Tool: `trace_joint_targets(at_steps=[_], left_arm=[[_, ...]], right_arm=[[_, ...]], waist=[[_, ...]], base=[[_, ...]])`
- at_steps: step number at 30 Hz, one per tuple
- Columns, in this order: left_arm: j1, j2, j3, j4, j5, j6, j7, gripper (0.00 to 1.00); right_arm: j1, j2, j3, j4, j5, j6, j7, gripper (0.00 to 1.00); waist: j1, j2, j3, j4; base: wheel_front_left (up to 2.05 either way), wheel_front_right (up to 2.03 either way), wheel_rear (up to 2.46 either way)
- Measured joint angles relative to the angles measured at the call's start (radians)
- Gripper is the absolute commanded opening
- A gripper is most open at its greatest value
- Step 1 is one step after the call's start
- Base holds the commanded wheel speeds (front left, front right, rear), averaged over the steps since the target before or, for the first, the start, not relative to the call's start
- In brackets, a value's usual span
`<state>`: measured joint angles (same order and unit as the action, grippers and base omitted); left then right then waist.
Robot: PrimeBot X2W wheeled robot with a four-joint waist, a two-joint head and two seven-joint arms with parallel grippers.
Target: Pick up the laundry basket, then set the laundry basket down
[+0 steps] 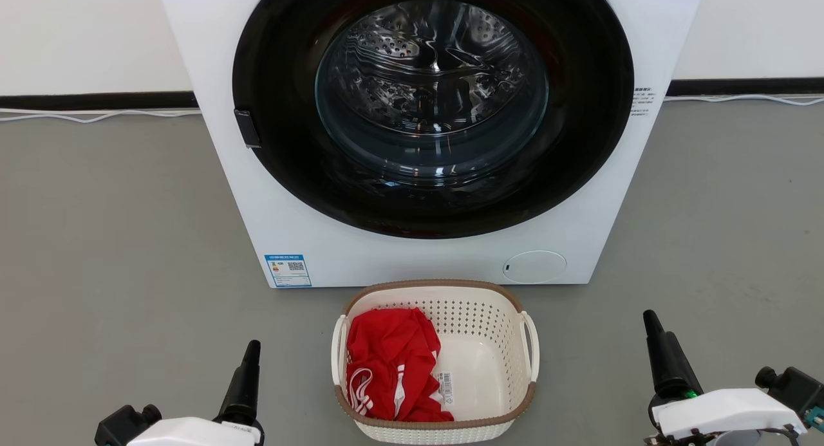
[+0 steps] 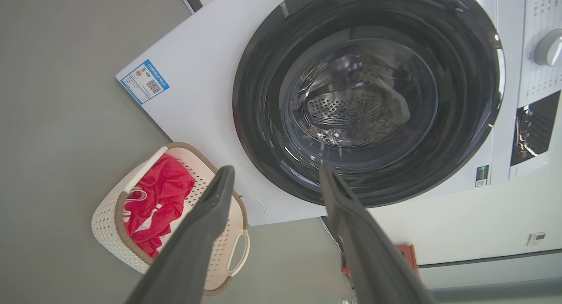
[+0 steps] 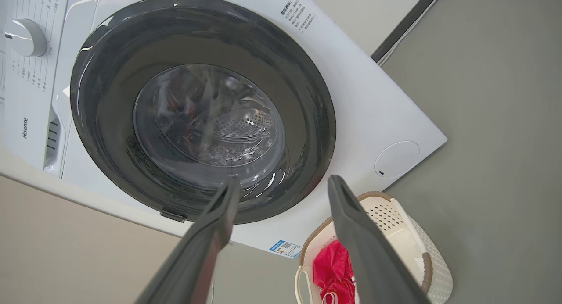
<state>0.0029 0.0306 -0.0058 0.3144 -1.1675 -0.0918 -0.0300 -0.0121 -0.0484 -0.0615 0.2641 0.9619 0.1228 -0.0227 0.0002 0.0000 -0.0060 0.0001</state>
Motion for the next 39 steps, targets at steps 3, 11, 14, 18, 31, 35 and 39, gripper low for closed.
trace_joint_targets(at_steps=[3, 11, 14, 18, 31, 35, 39], left_arm=[[0.000, 0.000, -0.002, 0.002, 0.034, 0.004, -0.009, 1.00], [-0.002, 0.001, -0.015, 0.002, 0.115, 0.014, -0.032, 1.00], [-0.004, 0.001, -0.019, 0.002, 0.142, 0.018, -0.038, 1.00], [-0.005, 0.002, -0.024, 0.002, 0.185, 0.021, -0.053, 1.00], [-0.007, 0.003, -0.042, 0.002, 0.312, 0.030, -0.089, 1.00], [-0.009, 0.003, -0.050, 0.002, 0.347, 0.031, -0.099, 1.00], [-0.010, 0.004, -0.056, 0.002, 0.386, 0.039, -0.113, 1.00]], right_arm=[[0.000, 0.000, 0.001, 0.001, -0.044, 0.000, -0.010, 1.00], [-0.001, 0.000, 0.007, 0.002, -0.150, 0.000, -0.032, 1.00], [-0.001, 0.001, 0.010, 0.002, -0.192, 0.000, -0.041, 1.00], [-0.001, 0.001, 0.015, 0.002, -0.243, 0.000, -0.052, 1.00], [-0.001, 0.002, 0.030, 0.001, -0.410, 0.000, -0.092, 1.00], [-0.001, 0.002, 0.031, 0.000, -0.461, 0.000, -0.102, 1.00], [-0.001, 0.002, 0.032, 0.000, -0.514, 0.000, -0.113, 1.00]], waist=[[0.0000, 0.0000, -0.002, 0.000], [0.0000, 0.0000, -0.003, -0.001], [0.0000, 0.0000, -0.003, -0.002], [0.0000, 0.0000, -0.003, -0.005], [-0.0001, 0.0000, -0.004, -0.015], [-0.0001, 0.0000, -0.003, -0.016], [0.0000, 0.0000, -0.003, -0.017]], base=[[0.00, 0.00, 0.00], [0.00, 0.00, 0.00], [0.00, 0.00, 0.00], [0.00, 0.00, 0.00], [0.00, 0.00, 0.00], [0.00, 0.00, 0.00], [0.00, 0.00, 0.00]])
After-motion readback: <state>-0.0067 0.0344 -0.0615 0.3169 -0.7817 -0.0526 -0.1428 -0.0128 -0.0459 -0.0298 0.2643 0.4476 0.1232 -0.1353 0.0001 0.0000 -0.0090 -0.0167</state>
